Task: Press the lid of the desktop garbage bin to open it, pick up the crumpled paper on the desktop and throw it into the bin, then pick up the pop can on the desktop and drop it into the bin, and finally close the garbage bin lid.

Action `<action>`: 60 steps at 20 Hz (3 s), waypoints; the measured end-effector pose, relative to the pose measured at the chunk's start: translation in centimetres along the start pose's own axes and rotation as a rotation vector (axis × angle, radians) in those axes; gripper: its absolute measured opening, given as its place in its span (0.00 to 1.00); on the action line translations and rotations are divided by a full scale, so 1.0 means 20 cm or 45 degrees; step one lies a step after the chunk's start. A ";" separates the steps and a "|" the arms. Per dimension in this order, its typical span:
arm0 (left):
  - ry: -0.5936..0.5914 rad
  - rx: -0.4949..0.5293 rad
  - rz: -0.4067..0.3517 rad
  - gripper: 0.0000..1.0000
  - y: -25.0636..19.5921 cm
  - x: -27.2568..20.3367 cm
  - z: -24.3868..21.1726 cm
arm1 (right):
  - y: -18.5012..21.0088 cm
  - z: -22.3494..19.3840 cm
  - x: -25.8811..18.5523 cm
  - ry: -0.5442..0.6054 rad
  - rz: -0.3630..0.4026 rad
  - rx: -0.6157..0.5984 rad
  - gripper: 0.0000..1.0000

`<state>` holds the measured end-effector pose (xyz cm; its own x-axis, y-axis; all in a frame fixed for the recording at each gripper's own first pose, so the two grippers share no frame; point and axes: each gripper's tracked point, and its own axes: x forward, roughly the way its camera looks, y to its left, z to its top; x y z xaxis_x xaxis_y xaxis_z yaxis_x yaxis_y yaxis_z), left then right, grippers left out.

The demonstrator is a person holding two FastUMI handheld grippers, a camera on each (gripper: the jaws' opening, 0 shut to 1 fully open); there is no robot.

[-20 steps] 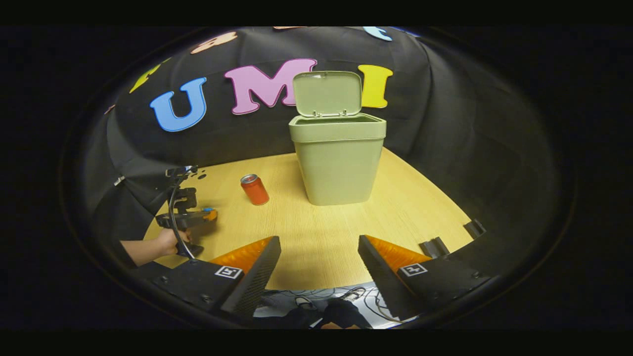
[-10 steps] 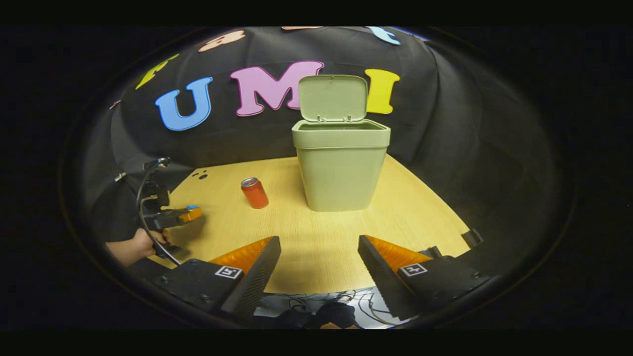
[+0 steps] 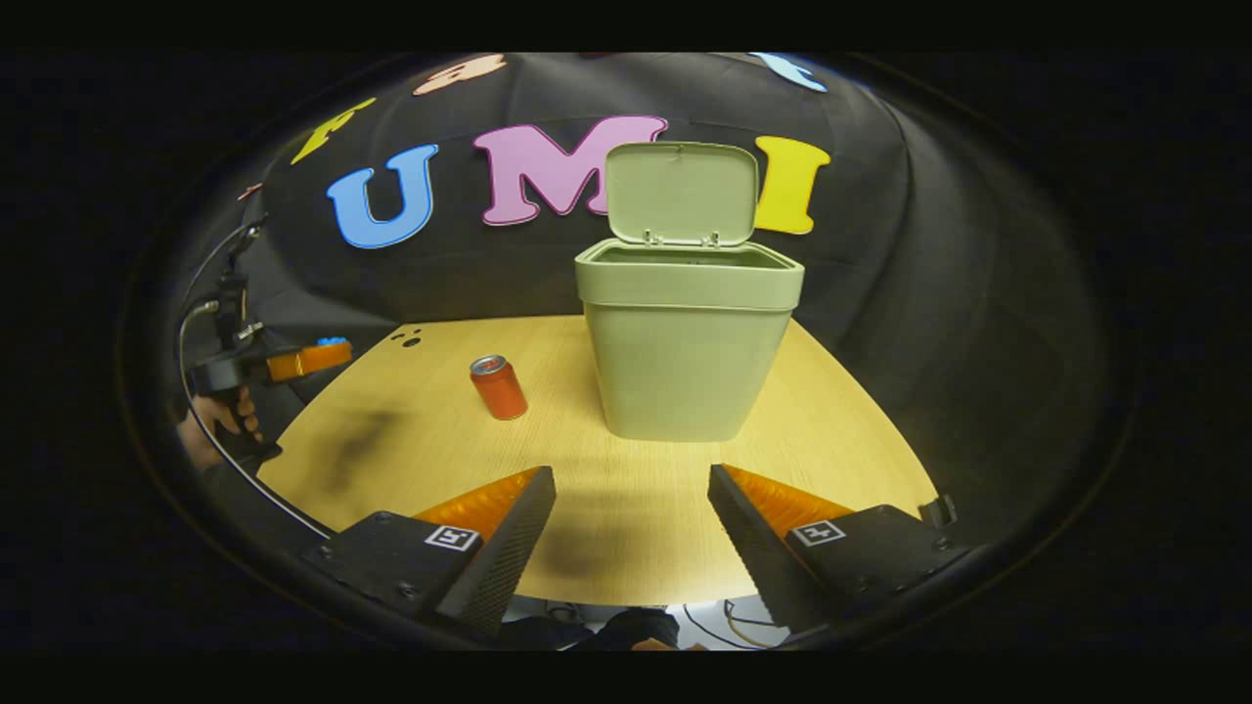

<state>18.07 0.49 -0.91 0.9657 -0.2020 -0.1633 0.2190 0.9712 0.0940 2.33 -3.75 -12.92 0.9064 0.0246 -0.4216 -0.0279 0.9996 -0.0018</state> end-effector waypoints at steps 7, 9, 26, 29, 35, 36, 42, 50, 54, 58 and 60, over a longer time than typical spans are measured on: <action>-0.156 -0.007 -0.166 0.26 -0.51 0.06 0.50 | -0.20 0.08 0.08 -0.049 0.053 -0.003 0.99; -0.192 0.032 -0.225 0.26 -0.71 0.10 0.60 | -0.26 0.08 0.10 -0.044 0.064 0.002 0.99; -0.161 0.132 -0.471 0.27 -1.63 0.43 0.70 | -0.59 0.05 0.32 -0.006 0.161 0.102 0.99; -0.132 0.140 -0.473 0.28 -1.64 0.43 0.66 | -0.58 0.05 0.33 0.001 0.180 0.100 0.99; -0.146 0.151 -0.458 0.63 -1.65 0.46 0.64 | -0.54 0.03 0.38 0.033 0.216 0.091 0.99; -0.152 0.146 -0.444 0.81 -1.64 0.46 0.65 | -0.53 0.03 0.38 0.036 0.219 0.090 0.99; -0.218 0.110 -0.301 0.98 -1.40 0.37 0.70 | -0.49 0.02 0.40 0.037 0.232 0.056 0.99; -0.184 0.149 0.020 0.98 -0.77 0.06 0.47 | -0.33 -0.03 0.39 0.077 0.262 -0.004 0.99; -0.088 0.117 0.172 0.98 -0.50 -0.15 0.24 | -0.17 -0.02 0.41 0.074 0.302 -0.041 0.99; -0.027 0.043 0.251 0.98 -0.32 -0.30 0.05 | 0.00 0.00 0.47 0.047 0.337 -0.095 0.99; 0.006 0.044 0.310 0.98 -0.22 -0.36 -0.04 | 0.09 0.03 0.52 0.022 0.346 -0.135 0.99</action>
<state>9.96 -2.22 -0.83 0.9900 0.0380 -0.1361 -0.0153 0.9862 0.1646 11.92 -1.70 -16.84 0.8525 0.2901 -0.4349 -0.3133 0.9495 0.0191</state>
